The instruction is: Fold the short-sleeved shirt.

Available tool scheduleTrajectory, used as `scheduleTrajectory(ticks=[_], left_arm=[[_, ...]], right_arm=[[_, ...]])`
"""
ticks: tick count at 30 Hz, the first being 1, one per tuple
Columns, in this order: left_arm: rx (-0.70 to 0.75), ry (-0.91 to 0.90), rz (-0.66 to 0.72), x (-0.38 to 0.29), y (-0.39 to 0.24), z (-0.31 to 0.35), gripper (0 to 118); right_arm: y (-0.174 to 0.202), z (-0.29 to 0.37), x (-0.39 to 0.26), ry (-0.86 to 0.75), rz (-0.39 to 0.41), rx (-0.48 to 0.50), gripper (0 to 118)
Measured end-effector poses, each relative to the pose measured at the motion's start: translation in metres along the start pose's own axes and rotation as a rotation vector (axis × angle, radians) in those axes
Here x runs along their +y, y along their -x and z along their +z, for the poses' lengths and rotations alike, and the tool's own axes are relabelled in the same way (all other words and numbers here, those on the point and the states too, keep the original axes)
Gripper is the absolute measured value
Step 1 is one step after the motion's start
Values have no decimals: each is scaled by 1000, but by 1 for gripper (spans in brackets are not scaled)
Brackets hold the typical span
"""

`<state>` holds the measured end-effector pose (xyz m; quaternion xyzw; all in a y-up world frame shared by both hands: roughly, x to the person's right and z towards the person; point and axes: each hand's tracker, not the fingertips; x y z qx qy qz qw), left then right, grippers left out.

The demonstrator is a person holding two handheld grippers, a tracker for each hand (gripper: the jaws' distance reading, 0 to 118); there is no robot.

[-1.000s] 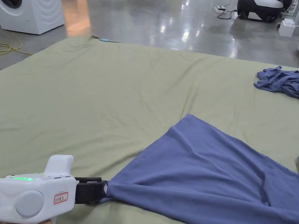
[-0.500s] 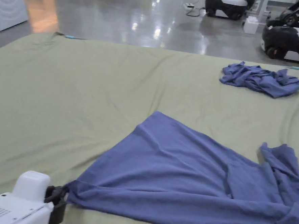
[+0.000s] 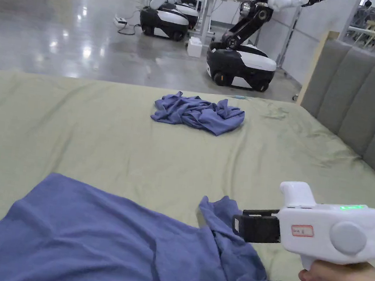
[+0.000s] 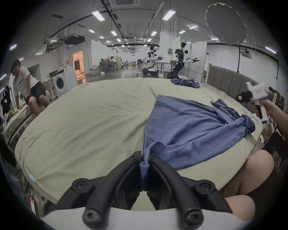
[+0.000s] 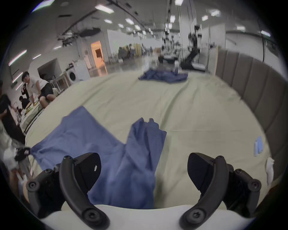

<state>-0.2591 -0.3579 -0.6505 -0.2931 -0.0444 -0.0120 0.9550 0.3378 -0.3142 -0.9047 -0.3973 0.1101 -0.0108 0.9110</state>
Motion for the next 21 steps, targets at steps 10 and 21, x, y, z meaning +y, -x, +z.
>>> scheduleTrajectory(ticks=[10,21], left_arm=[[30,43,-42,12,-3,-13,6],[-27,-177,41,83,29,39,6]], right_arm=[[-6,-89,5,150,6,-93,51],[-9,76,33,-222,-82,-2,4]])
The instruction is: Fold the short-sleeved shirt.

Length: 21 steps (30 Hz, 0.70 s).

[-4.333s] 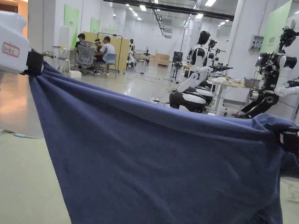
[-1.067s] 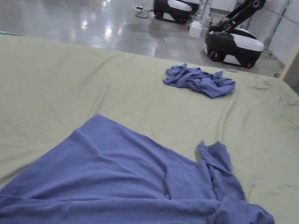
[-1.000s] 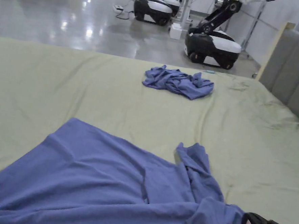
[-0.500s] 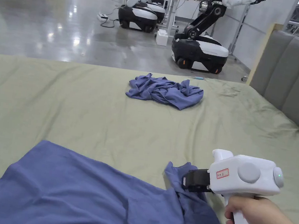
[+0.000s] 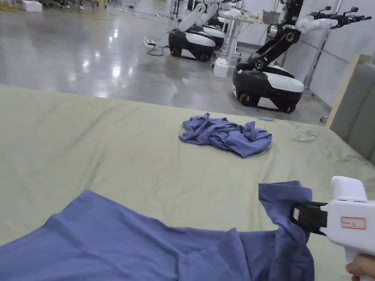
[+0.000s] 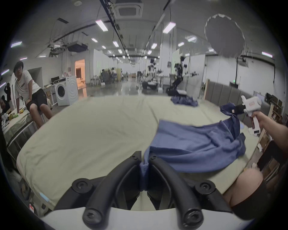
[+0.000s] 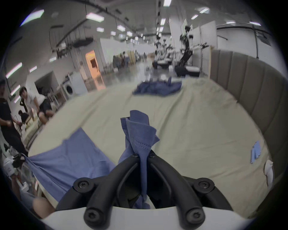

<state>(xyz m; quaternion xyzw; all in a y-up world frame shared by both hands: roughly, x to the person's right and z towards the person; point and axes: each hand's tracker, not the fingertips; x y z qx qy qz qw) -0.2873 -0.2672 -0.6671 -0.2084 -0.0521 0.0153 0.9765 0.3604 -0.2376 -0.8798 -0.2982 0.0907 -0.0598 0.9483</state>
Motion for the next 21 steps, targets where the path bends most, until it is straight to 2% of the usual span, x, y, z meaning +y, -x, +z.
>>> scheduleTrajectory(ticks=[2,4,8,11,13,16,18,21], left_arm=[[12,-72,32,29,13,14,6],[22,-145,61,57,27,31,6],[-14,-284,146,107,59,64,6],[1,-333,104,138,70,73,6],[18,-364,81,153,79,71,6],[18,-355,82,177,86,62,6],[24,-348,70,191,86,56,6],[37,-328,34,216,81,47,6]], right_arm=[[2,53,23,-95,-28,44,4],[3,103,43,-211,-20,21,4],[-5,193,79,-403,-94,120,4],[0,231,100,-475,18,100,4],[3,245,111,-512,26,89,4],[2,256,128,-515,-16,109,4],[7,257,135,-528,23,84,4],[9,251,149,-528,33,74,4]])
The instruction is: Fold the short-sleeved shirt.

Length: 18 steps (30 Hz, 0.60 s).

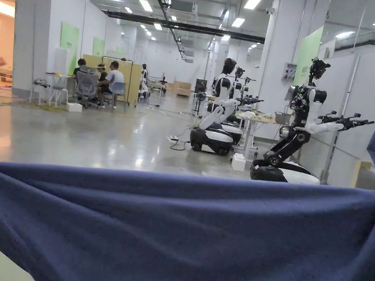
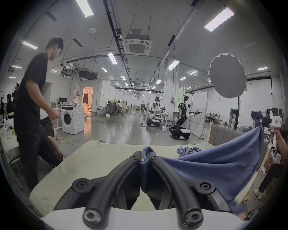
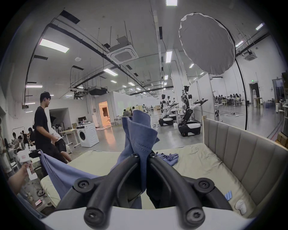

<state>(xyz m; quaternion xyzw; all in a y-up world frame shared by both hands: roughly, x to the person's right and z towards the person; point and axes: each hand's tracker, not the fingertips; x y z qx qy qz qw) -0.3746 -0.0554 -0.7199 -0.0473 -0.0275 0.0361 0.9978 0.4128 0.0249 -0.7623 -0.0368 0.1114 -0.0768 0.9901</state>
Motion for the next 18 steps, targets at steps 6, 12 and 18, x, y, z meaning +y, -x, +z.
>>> scheduleTrajectory(ticks=[6,12,18], left_arm=[[34,36,-24,31,-3,-56,5],[176,67,-110,56,-12,-152,5],[361,-31,-174,79,-25,-252,5]], right_arm=[[2,-55,7,14,46,-85,4],[12,-162,9,0,106,-186,4],[42,-263,25,-125,244,-327,4]])
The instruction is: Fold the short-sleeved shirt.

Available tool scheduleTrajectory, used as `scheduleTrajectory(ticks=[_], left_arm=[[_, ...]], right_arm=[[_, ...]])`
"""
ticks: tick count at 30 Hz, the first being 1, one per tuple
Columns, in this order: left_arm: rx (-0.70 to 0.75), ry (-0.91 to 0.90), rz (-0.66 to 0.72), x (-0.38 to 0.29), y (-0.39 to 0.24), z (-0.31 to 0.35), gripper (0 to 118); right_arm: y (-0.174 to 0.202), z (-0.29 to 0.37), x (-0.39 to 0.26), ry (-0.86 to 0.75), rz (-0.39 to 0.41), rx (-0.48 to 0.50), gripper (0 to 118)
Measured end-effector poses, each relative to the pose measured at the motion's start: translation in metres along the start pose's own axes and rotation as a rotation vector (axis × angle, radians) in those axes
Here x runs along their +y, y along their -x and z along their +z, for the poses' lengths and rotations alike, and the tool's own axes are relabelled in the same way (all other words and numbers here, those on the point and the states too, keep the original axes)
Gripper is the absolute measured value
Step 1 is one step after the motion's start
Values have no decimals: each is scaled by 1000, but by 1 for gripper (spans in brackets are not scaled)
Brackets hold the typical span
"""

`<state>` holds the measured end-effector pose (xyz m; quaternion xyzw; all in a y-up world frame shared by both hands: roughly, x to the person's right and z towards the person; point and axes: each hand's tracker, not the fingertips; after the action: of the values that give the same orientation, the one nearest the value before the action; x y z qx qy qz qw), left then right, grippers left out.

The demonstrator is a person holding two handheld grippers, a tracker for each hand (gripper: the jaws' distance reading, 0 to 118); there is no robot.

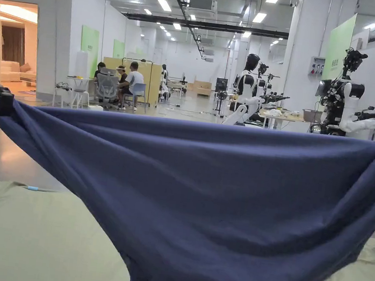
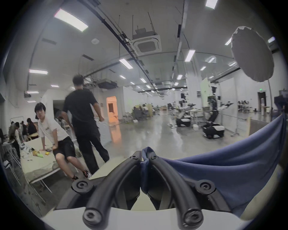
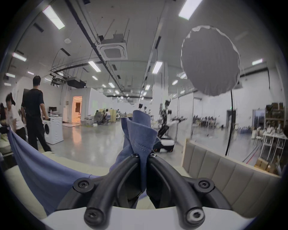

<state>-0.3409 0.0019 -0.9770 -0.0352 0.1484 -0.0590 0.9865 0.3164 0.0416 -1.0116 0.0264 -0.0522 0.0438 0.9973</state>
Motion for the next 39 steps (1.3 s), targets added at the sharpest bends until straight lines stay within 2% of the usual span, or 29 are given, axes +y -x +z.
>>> scheduleTrajectory(ticks=[1,5,9,11,14,18,20,23,25,26,29,35,39], left_arm=[[38,-34,-18,6,-7,-13,5],[100,-171,20,27,-24,-42,5],[99,-183,30,12,-37,-68,6],[90,-138,18,-15,-47,-78,5],[47,-56,6,-73,-61,-85,5],[-8,56,-24,-161,-74,-79,5],[-46,104,-22,-210,-79,-59,5],[-38,224,-103,-273,-86,-19,6],[-61,282,-79,-304,-82,7,5],[-70,315,-60,-316,-79,26,5],[-96,362,-37,-338,-66,86,6],[-162,408,-11,-353,-24,193,6],[-199,452,-25,-370,1,249,6]], right_arm=[[8,-12,7,-48,22,-26,4],[23,-46,23,-154,1,-80,4],[22,-74,0,-127,-25,-58,4],[22,-84,-31,-87,-19,-58,4],[23,-90,-92,12,40,-42,4],[14,-73,-182,110,-2,-9,4],[7,-52,-230,152,-9,-8,4],[1,-5,-287,256,9,6,4],[-4,34,-311,313,13,19,4],[-8,56,-320,320,-14,45,4],[-16,122,-331,339,34,73,4],[-38,259,-323,358,52,139,4],[-54,326,-333,419,98,175,4]])
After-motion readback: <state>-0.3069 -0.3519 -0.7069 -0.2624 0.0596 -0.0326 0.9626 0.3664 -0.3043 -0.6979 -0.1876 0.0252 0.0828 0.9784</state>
